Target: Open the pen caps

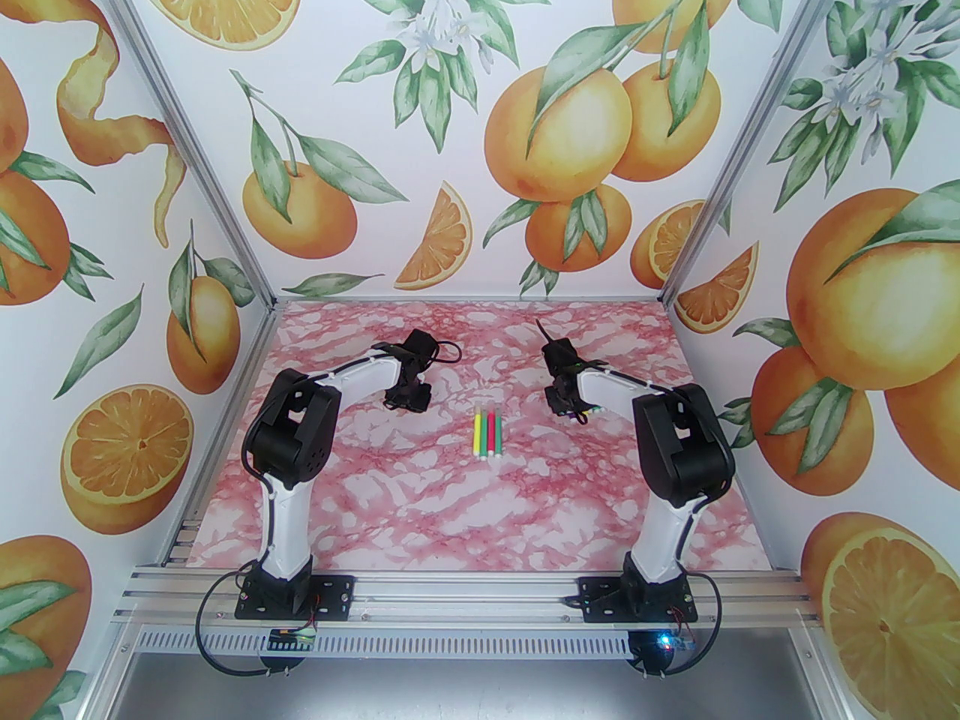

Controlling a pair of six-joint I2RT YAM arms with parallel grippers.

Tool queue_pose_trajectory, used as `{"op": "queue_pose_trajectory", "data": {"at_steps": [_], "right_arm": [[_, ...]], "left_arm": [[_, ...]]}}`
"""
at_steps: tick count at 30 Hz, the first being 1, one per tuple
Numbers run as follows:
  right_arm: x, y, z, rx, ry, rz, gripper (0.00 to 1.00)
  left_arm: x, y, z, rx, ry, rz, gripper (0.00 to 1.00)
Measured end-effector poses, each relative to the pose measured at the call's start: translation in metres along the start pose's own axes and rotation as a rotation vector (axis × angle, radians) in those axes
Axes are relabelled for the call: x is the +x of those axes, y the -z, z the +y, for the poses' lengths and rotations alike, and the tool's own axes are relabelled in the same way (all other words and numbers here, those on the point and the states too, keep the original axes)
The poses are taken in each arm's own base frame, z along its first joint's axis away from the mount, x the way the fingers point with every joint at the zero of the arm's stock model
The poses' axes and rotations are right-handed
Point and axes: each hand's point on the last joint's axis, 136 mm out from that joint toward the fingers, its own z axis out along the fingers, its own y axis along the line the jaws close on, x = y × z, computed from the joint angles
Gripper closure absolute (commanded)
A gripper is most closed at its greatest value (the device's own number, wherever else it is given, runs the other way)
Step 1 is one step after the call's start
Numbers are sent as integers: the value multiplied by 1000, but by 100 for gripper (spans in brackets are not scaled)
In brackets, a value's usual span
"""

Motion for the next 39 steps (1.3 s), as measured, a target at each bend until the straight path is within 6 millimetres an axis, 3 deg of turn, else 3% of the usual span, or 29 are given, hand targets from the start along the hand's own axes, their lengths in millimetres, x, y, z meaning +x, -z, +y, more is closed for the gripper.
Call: {"op": "queue_pose_trajectory", "data": {"at_steps": [11,14,23,31,34,39], "right_arm": [[1,0,0,1,1,3,67],[3,3,-1,2,3,10,63],[-4,28,-4,-1,4,-31,62],[-9,44,15,-61,19,-66,61],[-3,54,40,-171,13,-88,61],[8,91,97,-378,52,-147,60]], "left_arm": [[1,1,-3,9,-6,3,64],[0,5,-6,32,-4,-4,61],[-17,42,-15,103,9,-93,57],[-28,63,-21,153,10,-161,55],[-22,67,-26,197,11,-196,51],[-12,81,-29,249,23,-252,38]]}}
